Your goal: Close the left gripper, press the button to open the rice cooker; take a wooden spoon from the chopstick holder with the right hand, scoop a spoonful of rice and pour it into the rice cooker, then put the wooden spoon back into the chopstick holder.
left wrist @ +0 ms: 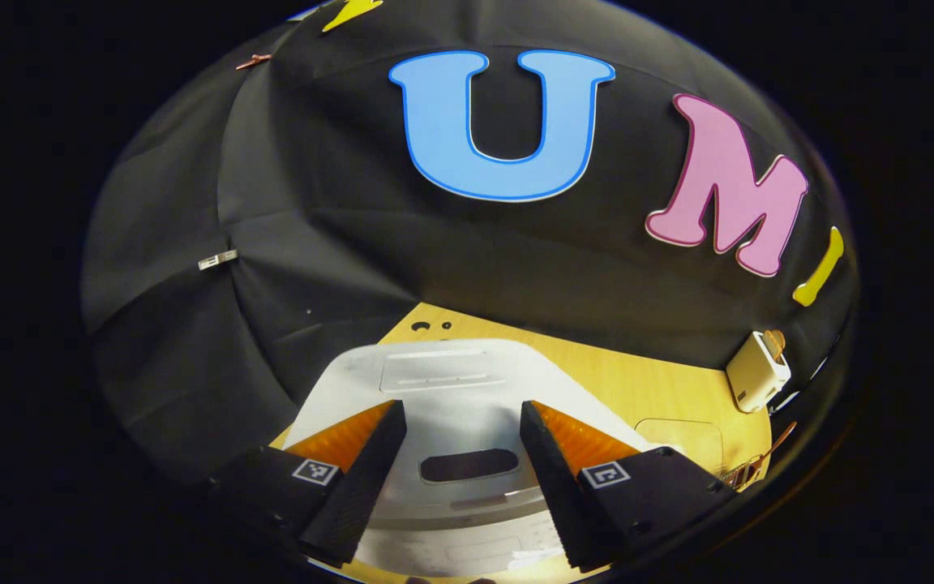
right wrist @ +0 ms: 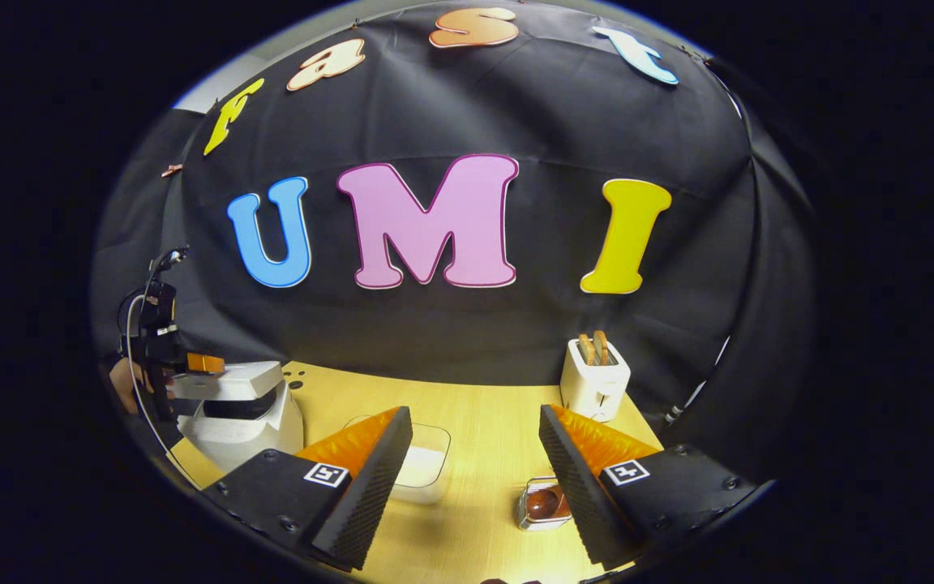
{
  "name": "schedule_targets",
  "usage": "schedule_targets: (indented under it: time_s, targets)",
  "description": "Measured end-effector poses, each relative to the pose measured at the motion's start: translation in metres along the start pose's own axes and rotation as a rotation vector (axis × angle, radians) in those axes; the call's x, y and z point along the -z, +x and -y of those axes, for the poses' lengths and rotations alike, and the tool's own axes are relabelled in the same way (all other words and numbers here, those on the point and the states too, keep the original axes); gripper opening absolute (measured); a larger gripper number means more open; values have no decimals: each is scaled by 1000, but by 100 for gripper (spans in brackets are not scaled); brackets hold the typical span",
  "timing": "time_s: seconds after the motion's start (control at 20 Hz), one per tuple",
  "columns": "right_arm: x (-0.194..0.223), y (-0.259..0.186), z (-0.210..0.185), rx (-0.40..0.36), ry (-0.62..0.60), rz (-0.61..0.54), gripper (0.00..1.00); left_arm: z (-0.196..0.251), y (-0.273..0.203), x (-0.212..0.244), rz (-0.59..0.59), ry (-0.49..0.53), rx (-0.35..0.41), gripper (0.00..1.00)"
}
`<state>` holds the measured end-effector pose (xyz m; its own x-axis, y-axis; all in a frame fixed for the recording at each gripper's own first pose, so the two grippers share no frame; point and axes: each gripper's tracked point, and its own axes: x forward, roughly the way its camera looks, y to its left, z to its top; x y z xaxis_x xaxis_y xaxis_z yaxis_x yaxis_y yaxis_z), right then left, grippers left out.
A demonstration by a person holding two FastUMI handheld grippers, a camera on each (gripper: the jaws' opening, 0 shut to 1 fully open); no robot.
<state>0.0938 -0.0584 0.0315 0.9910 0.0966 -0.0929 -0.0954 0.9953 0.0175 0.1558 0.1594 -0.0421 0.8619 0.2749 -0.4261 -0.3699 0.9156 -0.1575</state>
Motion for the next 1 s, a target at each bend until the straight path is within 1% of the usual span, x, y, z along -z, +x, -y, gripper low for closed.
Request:
schedule_targets:
  time_s: [0.2, 0.35, 0.4, 0.45, 0.5, 0.55, 0.6, 0.75, 0.85, 1.0]
  targets:
    - [11, 3, -2, -29, -28, -24, 98, 0, 2, 26, -11, -16, -26, 94]
    - [17, 6, -5, -43, -36, -40, 98, -2, 9, 54, -83, 53, -57, 94]
    - [18, 6, -6, -43, -34, -42, 98, -2, 9, 60, -87, 65, -68, 94]
    - [19, 8, -6, -43, -33, -43, 98, -2, 13, 55, -50, 59, -72, 94]
    - [18, 10, -6, -42, -33, -41, 98, -1, 12, 59, -63, 46, -77, 94]
    - [19, 10, -6, -40, -35, -40, 98, -1, 13, 56, -39, 46, -78, 94]
    - [13, 9, -1, -40, -34, -43, 98, -2, 12, 60, -44, 50, -78, 94]
    - [23, 11, -3, -38, -14, -57, 98, -1, 18, 60, 16, 77, -48, 95]
    - [26, 10, -8, -41, 1, -64, 98, 0, 16, 59, 31, 84, -48, 95]
    - [21, 9, -11, -34, 5, -43, 98, -2, 14, 55, 69, 91, -50, 94]
